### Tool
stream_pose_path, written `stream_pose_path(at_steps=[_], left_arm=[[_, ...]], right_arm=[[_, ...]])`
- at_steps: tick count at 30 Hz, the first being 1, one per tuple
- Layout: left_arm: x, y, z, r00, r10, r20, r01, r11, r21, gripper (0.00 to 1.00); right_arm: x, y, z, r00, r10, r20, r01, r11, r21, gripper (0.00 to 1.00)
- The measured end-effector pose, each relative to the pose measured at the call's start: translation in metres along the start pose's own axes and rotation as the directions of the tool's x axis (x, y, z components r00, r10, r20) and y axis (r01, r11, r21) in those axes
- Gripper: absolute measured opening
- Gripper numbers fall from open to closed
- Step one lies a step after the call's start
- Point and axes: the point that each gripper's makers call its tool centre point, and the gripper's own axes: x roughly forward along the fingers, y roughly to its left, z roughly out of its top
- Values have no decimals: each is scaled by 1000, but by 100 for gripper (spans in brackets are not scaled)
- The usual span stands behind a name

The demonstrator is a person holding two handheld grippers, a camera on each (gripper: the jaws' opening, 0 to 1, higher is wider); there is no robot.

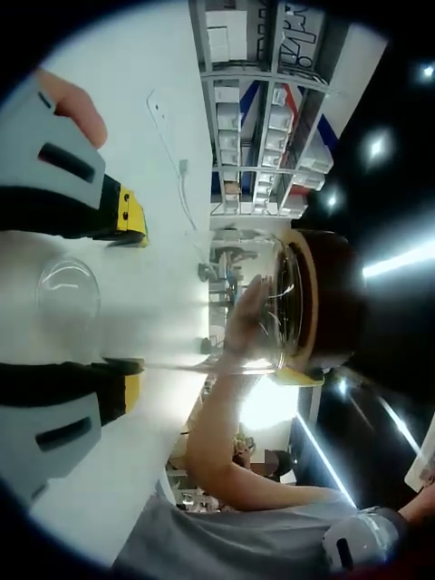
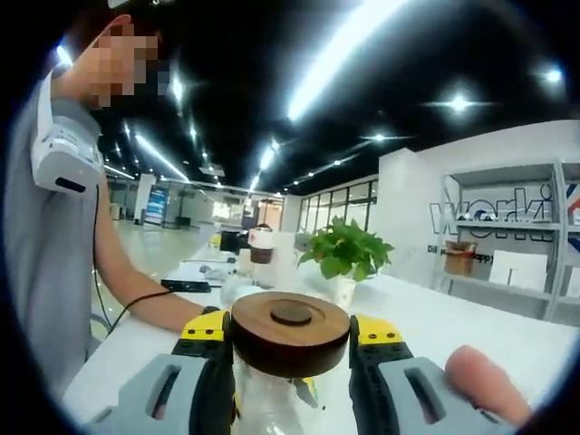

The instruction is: Clamp the coffee can twist off the lid put the lid on the table pick up the lid cover the can tighten the lid

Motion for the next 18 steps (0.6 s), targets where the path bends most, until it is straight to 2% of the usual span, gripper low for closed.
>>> stream_pose_path(at_steps=[18], left_arm=[[-2, 1, -1, 1000, -5, -4, 5, 1000, -4, 43]], right_arm=[[1, 2, 0, 998, 57, 39, -58, 998, 15, 46]])
